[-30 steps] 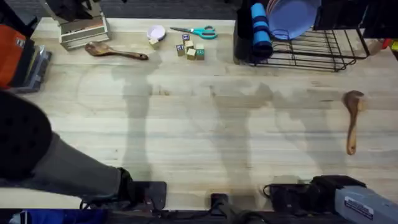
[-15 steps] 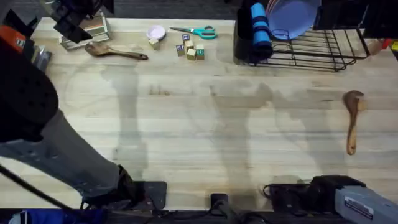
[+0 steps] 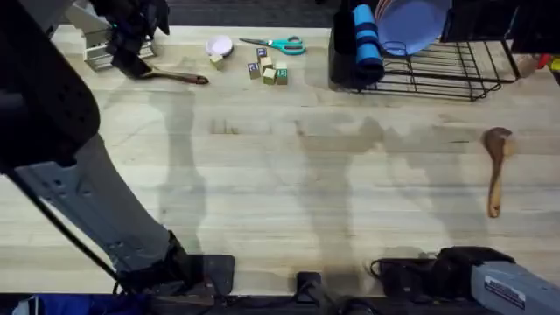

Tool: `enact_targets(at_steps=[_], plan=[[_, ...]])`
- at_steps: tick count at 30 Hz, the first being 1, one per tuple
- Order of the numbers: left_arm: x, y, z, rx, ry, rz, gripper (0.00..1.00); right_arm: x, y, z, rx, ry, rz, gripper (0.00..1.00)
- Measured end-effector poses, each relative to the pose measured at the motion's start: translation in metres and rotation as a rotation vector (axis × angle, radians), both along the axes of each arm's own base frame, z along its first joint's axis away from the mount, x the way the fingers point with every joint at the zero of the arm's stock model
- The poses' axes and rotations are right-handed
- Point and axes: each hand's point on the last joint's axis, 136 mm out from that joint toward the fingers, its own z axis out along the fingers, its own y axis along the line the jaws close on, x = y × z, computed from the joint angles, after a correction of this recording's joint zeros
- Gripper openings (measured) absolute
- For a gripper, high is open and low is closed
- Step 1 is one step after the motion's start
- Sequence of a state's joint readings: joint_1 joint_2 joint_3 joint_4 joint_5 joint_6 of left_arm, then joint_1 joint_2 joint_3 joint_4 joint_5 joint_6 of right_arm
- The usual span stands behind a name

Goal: Pick up the spoon on the table one by one and put them onto the rack

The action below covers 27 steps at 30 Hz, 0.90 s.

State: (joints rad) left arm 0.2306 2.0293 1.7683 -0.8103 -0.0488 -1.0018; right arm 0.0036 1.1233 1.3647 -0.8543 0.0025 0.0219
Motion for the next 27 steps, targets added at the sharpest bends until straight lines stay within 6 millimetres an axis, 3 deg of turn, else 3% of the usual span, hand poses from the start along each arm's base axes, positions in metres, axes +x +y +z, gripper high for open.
enact_targets(at_steps=[11,27], plan=[[-0.001,0.005,-0.055,-0.009,0.107,0.037,0.995,0.000,0.000,0.000,0.000,0.000,0.000,0.995],[0.002,0.022,-0.054,0.077,0.098,0.078,0.995,0.000,0.000,0.000,0.000,0.000,0.000,0.996]])
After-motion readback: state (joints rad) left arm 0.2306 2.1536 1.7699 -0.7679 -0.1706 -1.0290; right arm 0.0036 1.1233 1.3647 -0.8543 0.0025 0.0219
